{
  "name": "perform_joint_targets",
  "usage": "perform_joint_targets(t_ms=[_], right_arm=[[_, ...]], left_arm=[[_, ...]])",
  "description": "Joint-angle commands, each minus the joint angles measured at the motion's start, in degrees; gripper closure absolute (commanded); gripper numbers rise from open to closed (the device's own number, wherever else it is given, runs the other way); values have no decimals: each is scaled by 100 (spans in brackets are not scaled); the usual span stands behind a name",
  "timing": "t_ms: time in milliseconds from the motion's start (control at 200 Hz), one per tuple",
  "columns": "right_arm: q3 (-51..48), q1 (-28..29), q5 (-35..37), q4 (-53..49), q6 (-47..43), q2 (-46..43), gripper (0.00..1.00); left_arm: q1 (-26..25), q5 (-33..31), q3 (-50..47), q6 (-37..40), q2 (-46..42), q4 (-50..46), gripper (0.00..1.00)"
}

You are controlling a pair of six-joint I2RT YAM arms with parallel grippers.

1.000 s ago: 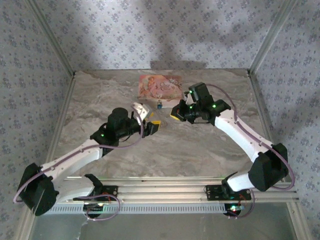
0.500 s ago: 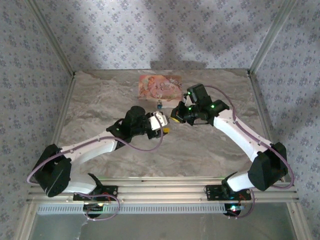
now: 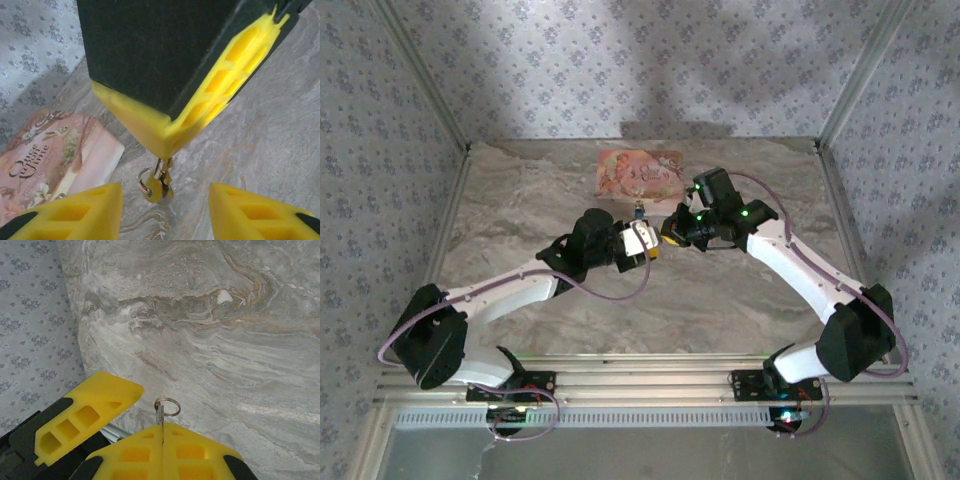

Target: Unlock a padlock with a key

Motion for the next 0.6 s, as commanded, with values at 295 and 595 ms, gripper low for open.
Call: perform_joint_targets(t_ms=[295, 595], right_arm=[[-33, 36, -348, 156, 212, -145, 100], [-312, -149, 207, 690, 37, -958, 50]], left_arm=[[3, -315, 175, -20, -135, -286, 100], [801, 915, -104, -1875, -566, -492, 100]])
